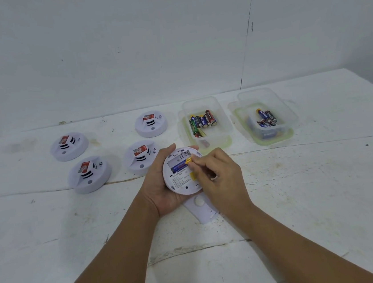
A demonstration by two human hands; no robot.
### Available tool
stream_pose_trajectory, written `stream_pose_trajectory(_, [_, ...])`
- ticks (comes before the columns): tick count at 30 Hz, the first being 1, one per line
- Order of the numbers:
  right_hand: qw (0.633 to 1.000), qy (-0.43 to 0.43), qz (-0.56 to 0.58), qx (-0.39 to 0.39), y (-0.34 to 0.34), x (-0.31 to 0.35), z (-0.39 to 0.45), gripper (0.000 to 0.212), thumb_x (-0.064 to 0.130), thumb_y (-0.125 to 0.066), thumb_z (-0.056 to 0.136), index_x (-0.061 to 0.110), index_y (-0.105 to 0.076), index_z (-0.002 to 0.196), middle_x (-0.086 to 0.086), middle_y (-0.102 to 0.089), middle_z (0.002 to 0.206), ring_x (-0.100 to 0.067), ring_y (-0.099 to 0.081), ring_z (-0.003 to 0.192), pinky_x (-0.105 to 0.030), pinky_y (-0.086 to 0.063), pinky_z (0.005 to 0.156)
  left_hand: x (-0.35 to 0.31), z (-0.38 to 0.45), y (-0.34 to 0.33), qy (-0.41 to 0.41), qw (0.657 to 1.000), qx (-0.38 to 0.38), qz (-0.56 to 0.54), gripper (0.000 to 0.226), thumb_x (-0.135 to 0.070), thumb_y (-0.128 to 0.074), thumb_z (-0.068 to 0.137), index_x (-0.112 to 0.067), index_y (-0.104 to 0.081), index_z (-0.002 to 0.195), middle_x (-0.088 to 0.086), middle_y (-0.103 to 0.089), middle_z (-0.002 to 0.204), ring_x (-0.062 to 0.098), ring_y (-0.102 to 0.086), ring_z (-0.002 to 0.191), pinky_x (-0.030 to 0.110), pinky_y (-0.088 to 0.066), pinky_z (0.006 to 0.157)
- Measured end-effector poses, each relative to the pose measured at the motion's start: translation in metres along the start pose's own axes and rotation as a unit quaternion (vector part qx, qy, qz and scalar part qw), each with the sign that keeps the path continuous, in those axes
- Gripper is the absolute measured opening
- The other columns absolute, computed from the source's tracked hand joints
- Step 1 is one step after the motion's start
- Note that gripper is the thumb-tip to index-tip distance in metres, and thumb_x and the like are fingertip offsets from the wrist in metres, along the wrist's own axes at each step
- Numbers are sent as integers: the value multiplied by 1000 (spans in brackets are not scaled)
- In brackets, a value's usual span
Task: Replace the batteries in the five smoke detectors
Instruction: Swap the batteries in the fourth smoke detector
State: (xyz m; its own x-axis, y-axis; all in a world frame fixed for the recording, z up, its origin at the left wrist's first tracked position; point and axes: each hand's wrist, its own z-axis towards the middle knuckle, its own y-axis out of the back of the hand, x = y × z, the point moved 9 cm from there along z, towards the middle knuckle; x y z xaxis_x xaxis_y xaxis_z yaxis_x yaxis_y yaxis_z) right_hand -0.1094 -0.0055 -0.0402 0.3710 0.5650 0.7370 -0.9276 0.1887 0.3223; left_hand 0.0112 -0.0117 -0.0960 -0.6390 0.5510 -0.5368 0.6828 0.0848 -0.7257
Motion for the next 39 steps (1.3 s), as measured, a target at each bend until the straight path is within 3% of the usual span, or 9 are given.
stream_pose_trajectory(4, [998, 29, -48, -2, -1, 8, -3, 20, 23, -68, 101, 9, -78, 111, -1, -52, 83, -15, -53, 68, -29, -49, 62, 0, 0, 1, -2, 1000, -4, -2, 49, -49, -54, 96, -11, -77, 115, 15, -72, 115, 30, -73, 97, 45, -62, 81])
stream_pose_trajectory(11, [985, 94, -142, 6, -11, 18, -6, 30, 27, -59, 106, 4, -76, 115, -4, -54, 82, -22, -53, 72, -38, -48, 61, 0, 1, 3, -3, 1000, -12, -17, 47, -48, -56, 95, -11, -76, 116, 14, -74, 110, 25, -74, 87, 38, -63, 71])
stream_pose_trajectory(20, [998, 18, -51, 18, -2, 13, -3, 24, 27, -60, 104, 15, -76, 117, 3, -52, 91, -8, -54, 74, -25, -50, 66, 0, 0, -3, 1, 999, 14, -32, 54, -52, -56, 97, -14, -68, 133, 16, -70, 123, 31, -71, 104, 47, -59, 92])
stream_pose_trajectory(23, [999, 10, -41, 17, 6, 15, 11, 21, 19, -64, 103, 15, -75, 120, 6, -61, 100, -2, -60, 82, -19, -51, 73, 1, 0, -3, 1, 999, 14, -37, 55, -53, -54, 99, -11, -70, 130, 19, -67, 130, 36, -68, 113, 51, -51, 103])
stream_pose_trajectory(26, [998, 9, -55, 8, 20, 17, 48, 15, 11, -68, 99, 12, -76, 112, 5, -69, 95, -6, -63, 80, -23, -53, 76, -2, 2, 0, -5, 999, 9, -48, 62, -52, -61, 95, -16, -60, 145, 15, -62, 139, 36, -59, 122, 52, -43, 111])
stream_pose_trajectory(29, [988, -49, -107, 97, 19, 6, 92, 17, 11, -66, 98, 17, -78, 109, 8, -75, 95, -7, -65, 84, -20, -51, 83, -3, 4, 4, -3, 998, -4, -61, 59, -54, -63, 93, -14, -67, 137, 19, -62, 142, 41, -60, 122, 53, -46, 106])
stream_pose_trajectory(32, [954, -82, -196, 213, 6, -11, 117, 25, 9, -59, 101, 16, -77, 116, 3, -77, 110, -10, -66, 97, -16, -45, 85, -2, 4, 7, 3, 997, -9, -82, 58, -54, -63, 93, -14, -69, 134, 20, -59, 145, 42, -57, 127, 52, -44, 109])
stream_pose_trajectory(35, [920, -87, -271, 271, -6, -28, 133, 31, 5, -53, 102, 13, -76, 120, -3, -73, 119, -21, -65, 110, -23, -46, 88, -5, 6, 7, -5, 996, -11, -87, 59, -55, -62, 92, -15, -68, 135, 19, -58, 147, 41, -58, 124, 51, -43, 108])
stream_pose_trajectory(39, [875, -77, -350, 326, -28, -48, 153, 36, 1, -51, 98, 16, -74, 122, -4, -69, 124, -25, -63, 111, -33, -53, 90, -6, 6, 6, -3, 996, -13, -90, 59, -55, -63, 91, -14, -71, 132, 20, -60, 144, 40, -59, 121, 51, -44, 107])
